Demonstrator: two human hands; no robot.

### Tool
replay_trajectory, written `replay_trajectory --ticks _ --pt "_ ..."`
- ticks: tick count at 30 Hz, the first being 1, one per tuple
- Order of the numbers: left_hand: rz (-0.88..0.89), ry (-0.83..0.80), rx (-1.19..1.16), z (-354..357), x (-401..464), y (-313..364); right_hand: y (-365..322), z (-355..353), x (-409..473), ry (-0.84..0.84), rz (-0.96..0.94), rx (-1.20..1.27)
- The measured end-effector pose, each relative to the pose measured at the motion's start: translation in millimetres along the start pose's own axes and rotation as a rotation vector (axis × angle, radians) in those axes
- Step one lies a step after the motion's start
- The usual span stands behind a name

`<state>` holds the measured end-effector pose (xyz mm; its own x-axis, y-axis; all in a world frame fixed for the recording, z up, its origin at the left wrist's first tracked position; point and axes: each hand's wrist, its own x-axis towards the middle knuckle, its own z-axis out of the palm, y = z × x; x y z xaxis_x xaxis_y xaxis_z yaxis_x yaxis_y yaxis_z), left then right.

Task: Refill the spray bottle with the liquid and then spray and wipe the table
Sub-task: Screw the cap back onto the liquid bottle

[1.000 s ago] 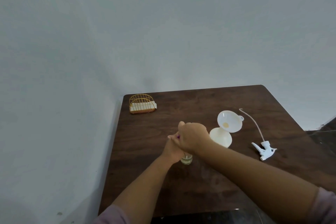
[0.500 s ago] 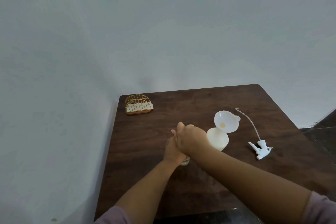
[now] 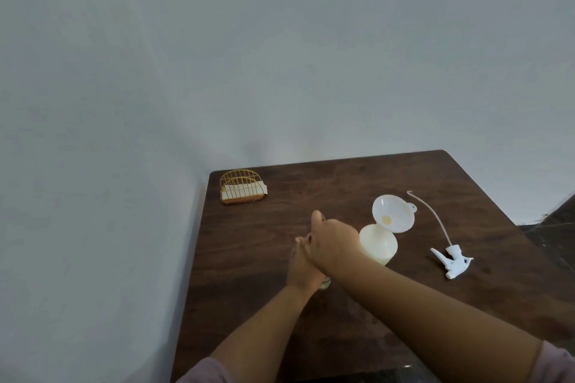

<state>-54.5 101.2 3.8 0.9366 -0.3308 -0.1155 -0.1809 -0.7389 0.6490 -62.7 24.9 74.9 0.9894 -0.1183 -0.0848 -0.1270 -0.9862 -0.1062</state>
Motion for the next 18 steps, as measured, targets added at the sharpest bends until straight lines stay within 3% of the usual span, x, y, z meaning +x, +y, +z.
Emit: replay_trajectory --ticks 2,5,12,18 --pt "0.084 -0.033 0.088 -1 0 -1 -2 1 0 -0.052 0.007 0.033" --pt "0.104 -0.056 0.023 -1 4 -4 0 -2 2 -0.131 0.018 0.104" --pt "-0.150 -0.266 -0.335 3 17 -25 27 -33 28 -0.305 -0.125 0.167" --pt "-0.113 -0.156 -0.326 -41 76 -5 37 -82 98 -0.181 -0.211 0.199"
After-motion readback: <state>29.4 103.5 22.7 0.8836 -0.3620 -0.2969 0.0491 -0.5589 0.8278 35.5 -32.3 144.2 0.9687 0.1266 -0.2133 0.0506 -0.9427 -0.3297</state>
